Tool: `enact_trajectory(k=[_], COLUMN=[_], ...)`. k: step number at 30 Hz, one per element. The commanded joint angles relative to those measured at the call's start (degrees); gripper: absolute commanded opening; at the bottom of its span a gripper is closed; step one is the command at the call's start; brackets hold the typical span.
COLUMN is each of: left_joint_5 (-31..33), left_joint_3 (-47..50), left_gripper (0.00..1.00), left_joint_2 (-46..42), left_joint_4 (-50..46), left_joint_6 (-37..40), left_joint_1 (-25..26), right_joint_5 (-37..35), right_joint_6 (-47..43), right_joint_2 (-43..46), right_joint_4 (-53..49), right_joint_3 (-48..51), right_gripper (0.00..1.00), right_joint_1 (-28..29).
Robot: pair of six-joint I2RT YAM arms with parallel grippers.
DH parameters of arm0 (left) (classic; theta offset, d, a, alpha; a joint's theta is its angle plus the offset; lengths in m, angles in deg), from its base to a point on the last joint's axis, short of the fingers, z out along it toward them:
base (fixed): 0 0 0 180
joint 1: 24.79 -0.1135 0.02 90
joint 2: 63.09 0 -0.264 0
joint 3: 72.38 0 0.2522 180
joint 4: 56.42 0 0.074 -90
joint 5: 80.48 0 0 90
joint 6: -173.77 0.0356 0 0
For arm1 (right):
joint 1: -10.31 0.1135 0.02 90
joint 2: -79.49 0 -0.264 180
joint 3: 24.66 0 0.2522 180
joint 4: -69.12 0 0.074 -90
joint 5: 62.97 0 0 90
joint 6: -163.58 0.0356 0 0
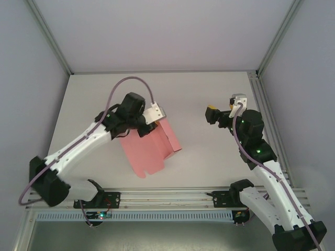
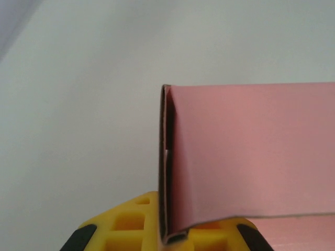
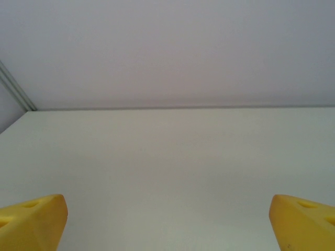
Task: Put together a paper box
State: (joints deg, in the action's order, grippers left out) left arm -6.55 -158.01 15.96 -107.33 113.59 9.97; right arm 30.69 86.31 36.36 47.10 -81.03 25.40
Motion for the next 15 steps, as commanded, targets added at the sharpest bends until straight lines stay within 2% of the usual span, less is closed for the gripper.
enact_trajectory(k=[1, 4, 8, 12, 15], left_joint_5=[-1.0, 2.78, 14.96, 26.27, 30.32], left_joint_3=[-8.31, -16.23, -25.3, -29.6, -30.52], left_gripper=[0.0, 0.0, 0.0, 0.0, 0.0], left_joint_2=[9.42, 19.45, 31.67, 41.29, 46.18], left_joint_4=[-17.97, -21.96, -25.03, -28.86, -29.21], left_joint_6=[11.7, 13.21, 13.76, 16.73, 18.16], left_joint_1=[-0.35, 1.26, 5.13, 8.89, 10.55], right_joint_5=[2.46, 2.11, 1.61, 1.27, 1.17], right_joint_6=[1.18, 0.89, 0.46, 0.32, 0.27], right_joint_2=[0.16, 0.14, 0.38, 1.31, 1.78], right_joint_4=[-1.46, -1.69, -3.53, -4.23, -4.37], right_joint_3=[0.83, 1.2, 0.65, 0.88, 1.18], right_gripper=[0.98, 0.98, 0.98, 0.98, 0.98], right_joint_1=[-0.5, -0.7, -1.2, -1.64, -1.99])
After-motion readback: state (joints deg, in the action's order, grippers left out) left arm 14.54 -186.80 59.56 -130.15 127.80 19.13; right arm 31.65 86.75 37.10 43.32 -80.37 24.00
